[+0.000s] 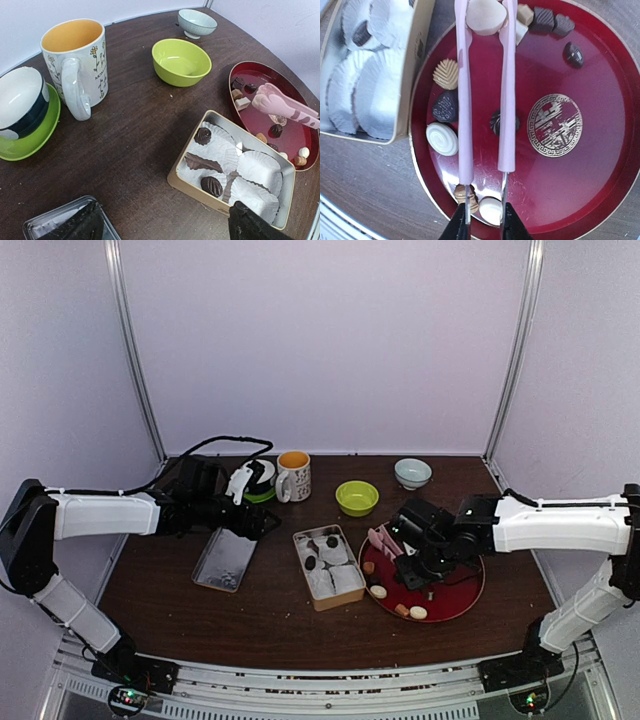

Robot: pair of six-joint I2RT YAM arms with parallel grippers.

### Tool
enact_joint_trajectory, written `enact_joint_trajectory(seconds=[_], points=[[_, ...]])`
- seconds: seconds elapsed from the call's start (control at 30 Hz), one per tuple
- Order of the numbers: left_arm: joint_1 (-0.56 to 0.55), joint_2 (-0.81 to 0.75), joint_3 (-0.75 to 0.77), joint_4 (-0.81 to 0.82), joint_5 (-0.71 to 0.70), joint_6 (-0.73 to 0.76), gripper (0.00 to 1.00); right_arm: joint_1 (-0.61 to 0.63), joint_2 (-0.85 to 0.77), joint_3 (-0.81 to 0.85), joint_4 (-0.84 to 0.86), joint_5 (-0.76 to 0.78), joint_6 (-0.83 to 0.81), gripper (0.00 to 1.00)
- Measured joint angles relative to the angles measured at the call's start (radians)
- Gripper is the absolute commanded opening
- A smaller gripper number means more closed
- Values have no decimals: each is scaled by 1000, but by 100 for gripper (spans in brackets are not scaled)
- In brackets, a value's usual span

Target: Pack the chocolate

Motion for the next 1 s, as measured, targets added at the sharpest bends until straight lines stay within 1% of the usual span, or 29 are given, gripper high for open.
enact_joint_trajectory(seconds=[0.13,0.23,0.4,0.53,0.73,1.0], points=[[0,0,0,0,0,0,89,0,-56,16,-15,-11,-28,17],[0,0,0,0,0,0,89,7,-78,19,-16,-53,-69,17],[0,0,0,0,0,0,89,69,-106,20,2,-144,-143,18],[0,0,0,0,0,0,89,112,-108,28,3,-187,-182,20],[0,0,0,0,0,0,89,122,-100,28,-15,-196,-209,24],[0,0,0,0,-1,0,89,124,-83,28,-27,-191,-212,26]])
